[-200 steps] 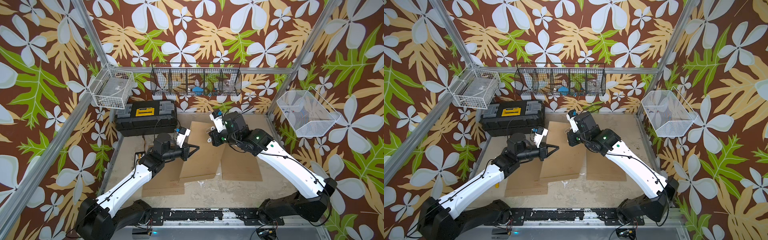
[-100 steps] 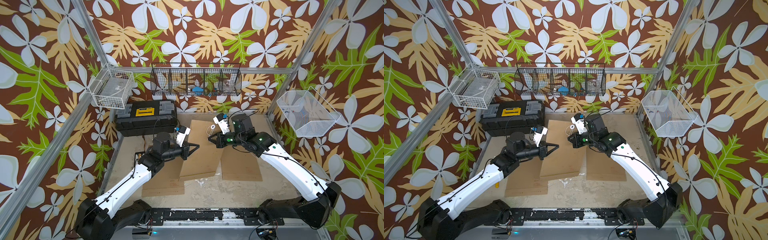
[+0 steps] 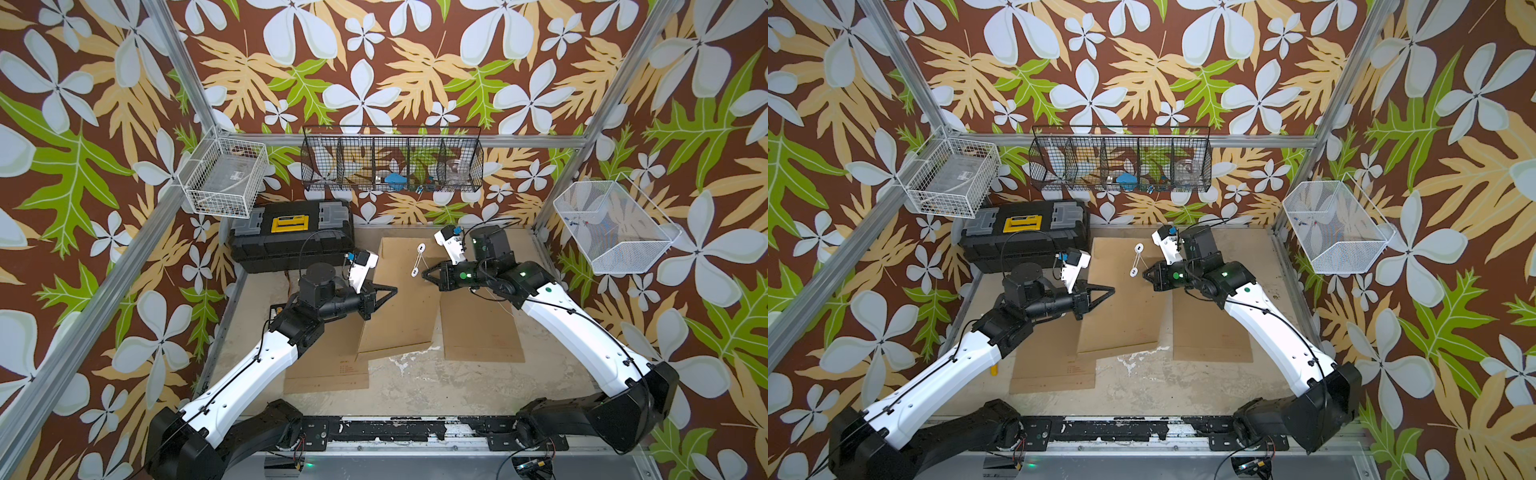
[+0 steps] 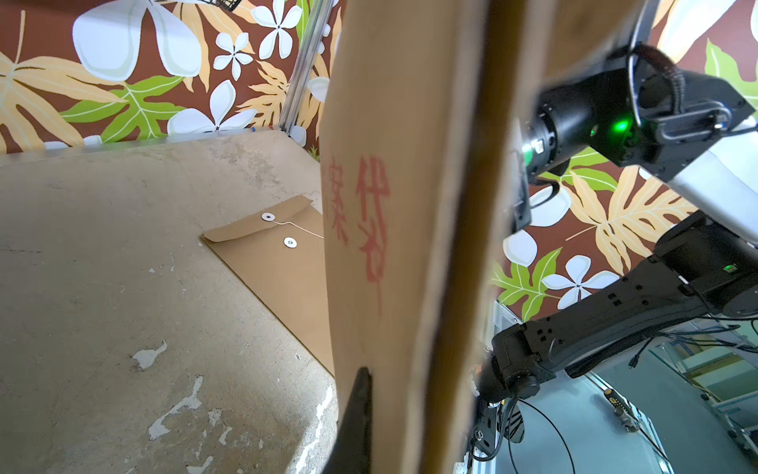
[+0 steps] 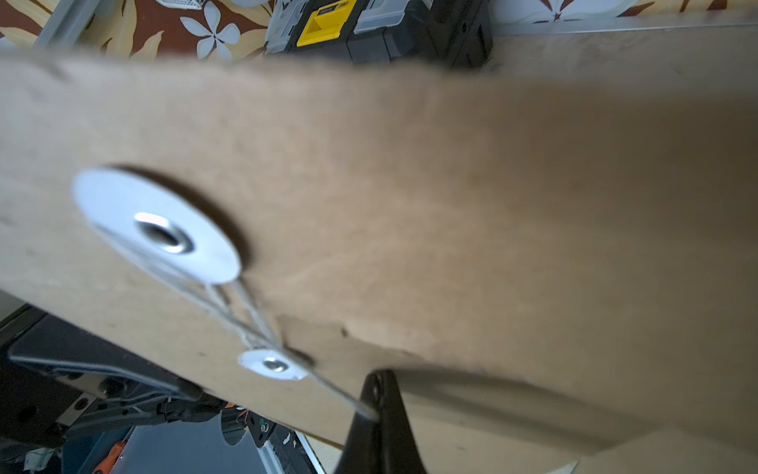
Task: Close the mouth of the file bag
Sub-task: Close the file bag.
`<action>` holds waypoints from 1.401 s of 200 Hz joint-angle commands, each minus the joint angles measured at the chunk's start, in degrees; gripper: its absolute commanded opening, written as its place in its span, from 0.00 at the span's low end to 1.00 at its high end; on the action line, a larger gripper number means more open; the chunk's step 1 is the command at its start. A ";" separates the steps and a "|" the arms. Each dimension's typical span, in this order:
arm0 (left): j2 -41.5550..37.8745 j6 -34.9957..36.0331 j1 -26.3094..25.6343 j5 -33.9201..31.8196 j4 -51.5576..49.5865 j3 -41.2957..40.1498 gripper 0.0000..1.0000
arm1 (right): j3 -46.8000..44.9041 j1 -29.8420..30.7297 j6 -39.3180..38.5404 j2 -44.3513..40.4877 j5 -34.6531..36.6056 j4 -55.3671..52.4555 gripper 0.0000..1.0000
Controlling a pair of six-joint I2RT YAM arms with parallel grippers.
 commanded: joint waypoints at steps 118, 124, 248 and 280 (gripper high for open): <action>1.00 1.65 0.15 0.80 0.66 1.87 0.00 | 0.29 6.96 0.58 -0.02 3.41 -1.66 0.00; 1.01 1.52 0.18 0.90 0.67 1.99 0.00 | 0.12 7.01 0.38 0.24 3.70 -1.84 0.00; -0.40 4.27 0.36 3.11 -2.84 2.26 0.00 | 5.16 -0.40 -5.30 2.63 7.63 -6.31 0.00; -1.00 6.14 0.54 3.28 -4.68 1.97 0.00 | 7.05 -1.57 -6.58 2.89 9.11 -8.03 0.00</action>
